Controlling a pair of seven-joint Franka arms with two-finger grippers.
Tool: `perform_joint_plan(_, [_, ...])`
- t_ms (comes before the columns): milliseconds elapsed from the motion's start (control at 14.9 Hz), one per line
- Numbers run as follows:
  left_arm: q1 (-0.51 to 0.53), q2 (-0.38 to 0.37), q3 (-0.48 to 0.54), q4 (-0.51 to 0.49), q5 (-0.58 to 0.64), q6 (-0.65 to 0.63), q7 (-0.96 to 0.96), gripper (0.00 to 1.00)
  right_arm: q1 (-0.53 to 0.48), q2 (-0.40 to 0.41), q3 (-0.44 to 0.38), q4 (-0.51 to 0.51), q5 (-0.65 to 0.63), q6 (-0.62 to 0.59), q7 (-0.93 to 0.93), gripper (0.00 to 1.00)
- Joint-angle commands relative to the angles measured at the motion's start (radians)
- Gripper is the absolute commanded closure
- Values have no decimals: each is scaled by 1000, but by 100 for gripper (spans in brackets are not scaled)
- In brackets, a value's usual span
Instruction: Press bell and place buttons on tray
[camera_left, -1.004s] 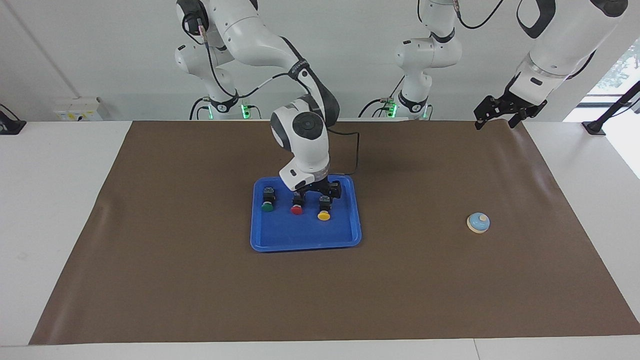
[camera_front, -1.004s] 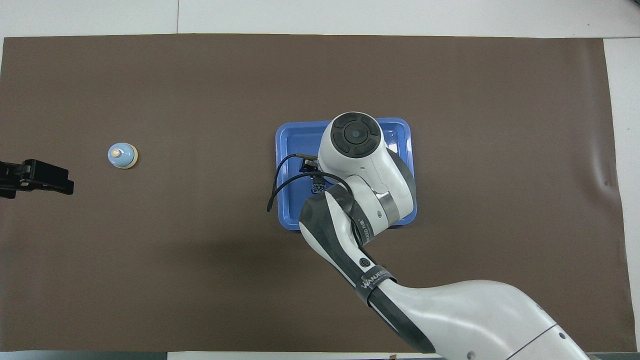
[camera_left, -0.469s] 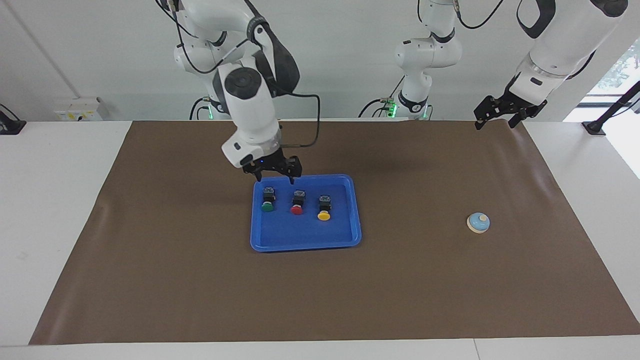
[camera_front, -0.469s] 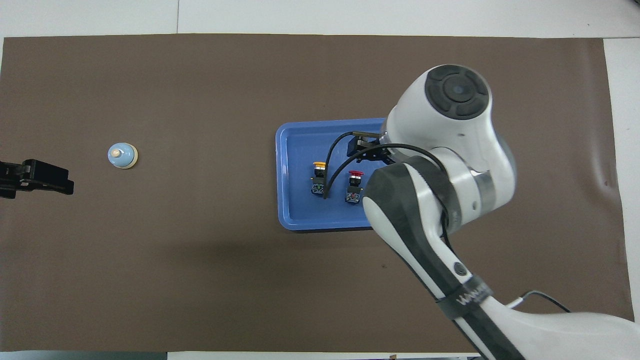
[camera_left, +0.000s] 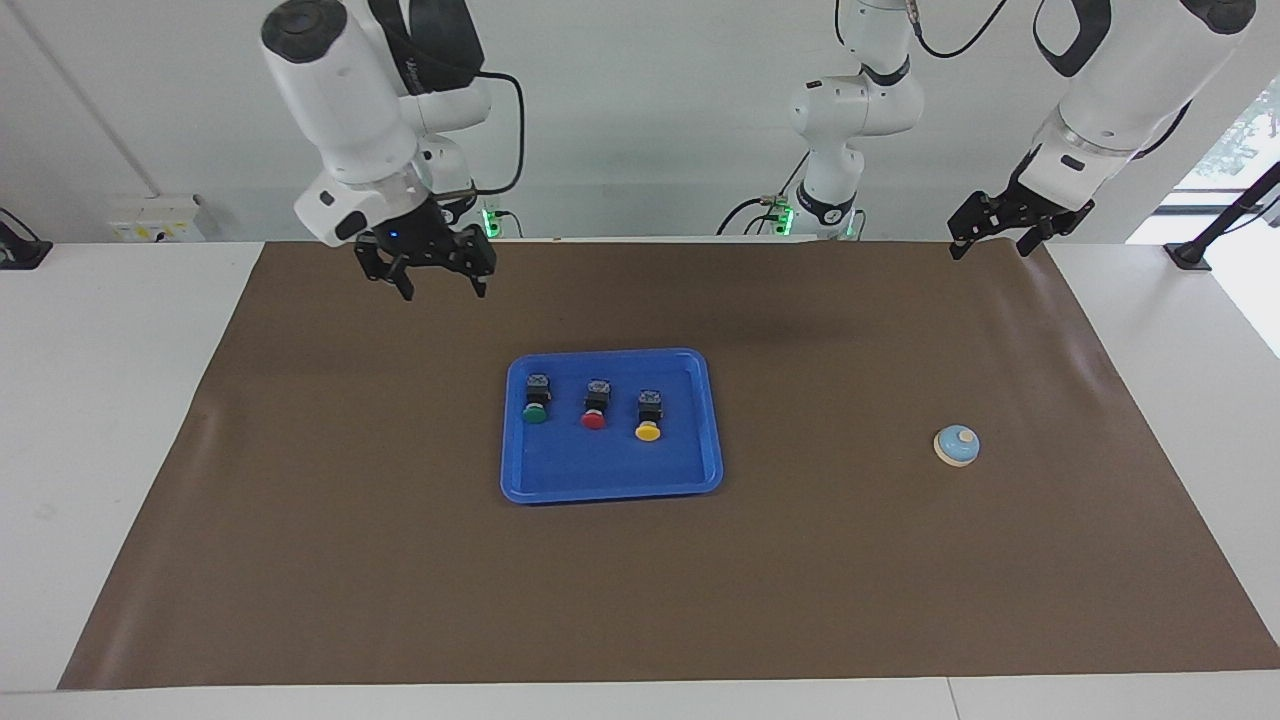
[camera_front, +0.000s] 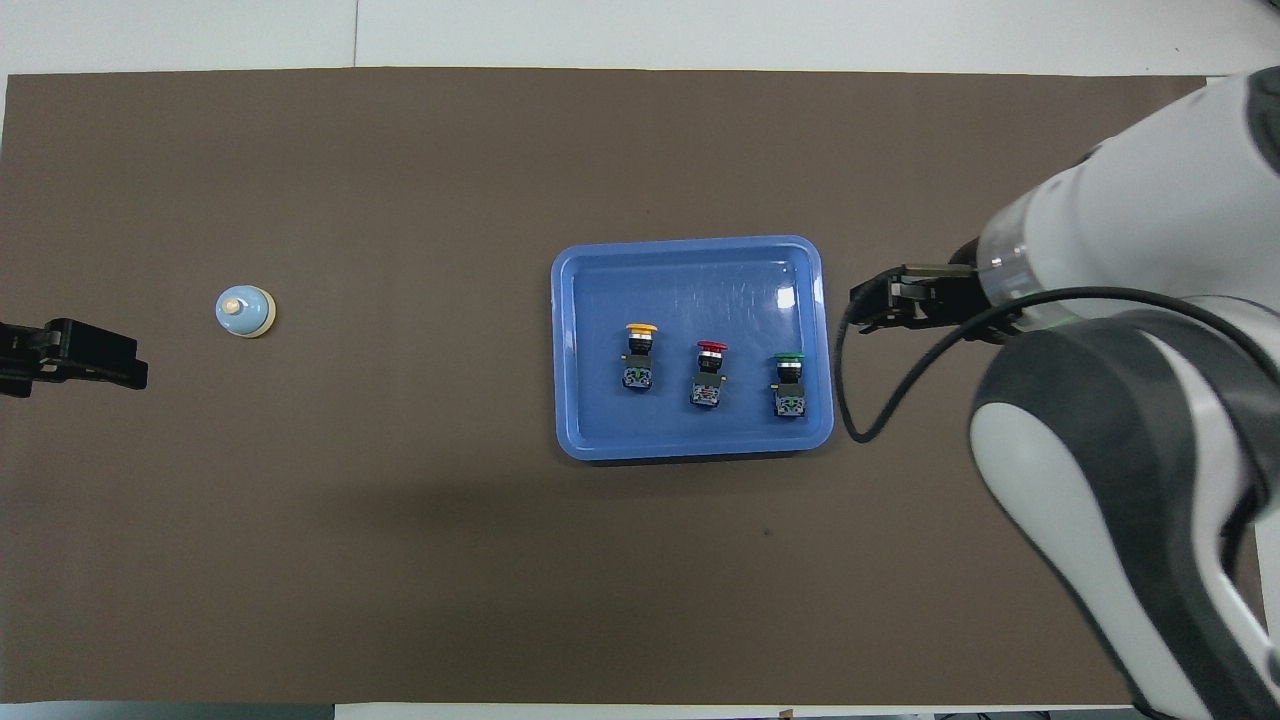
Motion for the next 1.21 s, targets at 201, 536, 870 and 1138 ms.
perform_joint_plan(201, [-1, 0, -4, 5, 16, -11, 8, 0, -102, -11, 15, 2, -130, -60, -179, 0])
perform_joint_plan(536, [-1, 0, -2, 1, 16, -11, 5, 0, -121, -14, 15, -10, -155, -45, -150, 0])
perform_joint_plan(870, [-6, -2, -2, 0, 16, -10, -17, 0, -124, -3, 18, 14, -139, -49, -140, 0])
perform_joint_plan(1138, [-1, -11, -4, -49, 16, 154, -17, 82, -124, 6, 16, 33, -138, -48, -139, 0])
